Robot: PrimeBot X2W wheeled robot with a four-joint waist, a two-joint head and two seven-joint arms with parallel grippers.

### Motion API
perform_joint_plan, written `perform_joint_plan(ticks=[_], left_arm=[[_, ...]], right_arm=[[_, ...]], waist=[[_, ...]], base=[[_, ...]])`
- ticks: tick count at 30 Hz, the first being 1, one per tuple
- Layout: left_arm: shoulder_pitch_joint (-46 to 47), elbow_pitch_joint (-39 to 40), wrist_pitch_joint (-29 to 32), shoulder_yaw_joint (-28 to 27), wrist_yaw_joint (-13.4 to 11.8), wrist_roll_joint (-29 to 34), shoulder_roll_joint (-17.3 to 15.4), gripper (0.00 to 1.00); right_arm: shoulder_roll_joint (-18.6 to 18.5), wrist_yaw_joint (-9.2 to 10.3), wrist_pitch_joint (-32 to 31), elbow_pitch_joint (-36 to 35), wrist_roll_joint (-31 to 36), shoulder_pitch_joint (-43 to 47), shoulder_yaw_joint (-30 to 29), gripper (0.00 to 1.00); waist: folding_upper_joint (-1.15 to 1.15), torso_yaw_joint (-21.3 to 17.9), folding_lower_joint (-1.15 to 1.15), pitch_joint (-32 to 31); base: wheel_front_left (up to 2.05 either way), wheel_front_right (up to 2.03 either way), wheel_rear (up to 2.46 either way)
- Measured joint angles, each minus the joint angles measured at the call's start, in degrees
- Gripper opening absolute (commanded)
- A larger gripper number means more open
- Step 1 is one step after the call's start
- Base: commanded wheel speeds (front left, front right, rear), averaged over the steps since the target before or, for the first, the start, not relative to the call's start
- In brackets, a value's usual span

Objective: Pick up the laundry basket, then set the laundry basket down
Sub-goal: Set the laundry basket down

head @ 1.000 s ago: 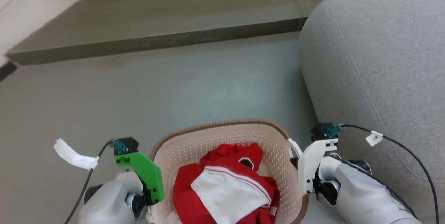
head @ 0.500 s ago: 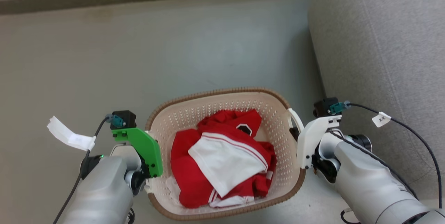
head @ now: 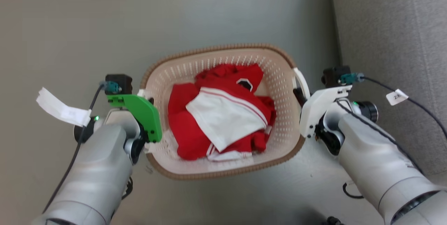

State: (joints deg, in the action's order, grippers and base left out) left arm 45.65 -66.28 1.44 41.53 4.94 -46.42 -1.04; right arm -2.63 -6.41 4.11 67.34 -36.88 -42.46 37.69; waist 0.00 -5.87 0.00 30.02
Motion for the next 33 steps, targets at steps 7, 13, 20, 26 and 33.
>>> perform_joint_plan(ticks=[7,13,20,26,33], left_arm=[[5.06,0.38,-3.01,0.07,-0.99,1.53,0.07,0.0],[9.74,0.54,-5.32,0.68,-2.01,2.49,0.01,0.0],[12.41,0.23,-7.71,0.88,-2.69,4.2,-0.32,0.0],[13.11,-0.41,-9.31,1.11,-2.93,4.85,-0.33,0.0],[13.76,-1.67,-10.61,1.24,-2.94,5.13,-0.25,0.0]], right_arm=[[-0.97,0.53,3.52,-0.75,0.23,-4.2,-0.54,0.0],[-1.42,1.07,6.1,-1.21,0.97,-7.93,-1.23,0.0],[-1.48,1.01,7.57,-1.48,1.29,-10.2,-1.18,0.0],[-1.19,0.92,8.05,-1.0,1.2,-10.29,-1.29,0.0],[-0.85,0.42,8.46,-0.19,1.02,-10.78,-1.51,0.0]], waist=[[0.0,0.47,0.01,5.81],[0.0,1.0,0.01,11.58],[0.0,1.47,0.01,16.94],[0.0,1.73,0.01,20.33],[0.0,1.8,0.01,22.75]], base=[[0.0,0.0,0.0],[0.0,0.0,0.0],[0.0,0.0,0.0],[0.0,0.0,0.0],[0.0,0.0,0.0]])
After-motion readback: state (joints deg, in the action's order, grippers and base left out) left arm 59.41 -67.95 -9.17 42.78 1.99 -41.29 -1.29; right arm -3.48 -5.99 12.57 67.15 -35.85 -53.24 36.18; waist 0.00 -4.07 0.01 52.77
